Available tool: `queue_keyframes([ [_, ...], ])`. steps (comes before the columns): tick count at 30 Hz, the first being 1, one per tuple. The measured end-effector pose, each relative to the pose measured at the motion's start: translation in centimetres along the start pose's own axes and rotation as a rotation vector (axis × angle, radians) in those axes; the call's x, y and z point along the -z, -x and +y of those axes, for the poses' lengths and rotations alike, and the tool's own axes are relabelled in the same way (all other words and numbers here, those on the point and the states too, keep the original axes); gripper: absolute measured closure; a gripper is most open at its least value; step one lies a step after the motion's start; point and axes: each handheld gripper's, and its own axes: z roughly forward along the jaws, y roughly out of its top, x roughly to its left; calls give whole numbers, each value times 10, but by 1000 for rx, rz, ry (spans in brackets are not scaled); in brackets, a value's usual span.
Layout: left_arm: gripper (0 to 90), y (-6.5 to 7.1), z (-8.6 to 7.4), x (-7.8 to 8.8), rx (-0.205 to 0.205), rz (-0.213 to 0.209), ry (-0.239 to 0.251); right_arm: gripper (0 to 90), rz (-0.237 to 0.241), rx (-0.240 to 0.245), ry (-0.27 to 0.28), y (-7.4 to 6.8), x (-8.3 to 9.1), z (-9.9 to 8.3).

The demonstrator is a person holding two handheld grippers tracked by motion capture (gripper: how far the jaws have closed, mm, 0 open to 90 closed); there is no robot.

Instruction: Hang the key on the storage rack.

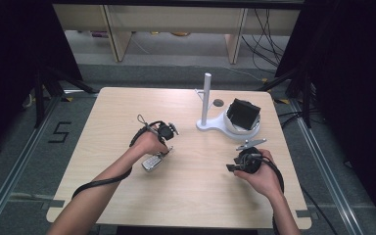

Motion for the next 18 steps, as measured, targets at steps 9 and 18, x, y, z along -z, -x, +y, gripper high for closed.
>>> queue_keyframes([
  [9,850,1,-5,0,16,14,28,559,-1,7,5,0,-1,0],
  [18,851,5,-14,2,15,36,93,557,2,-2,0,0,0,0],
])
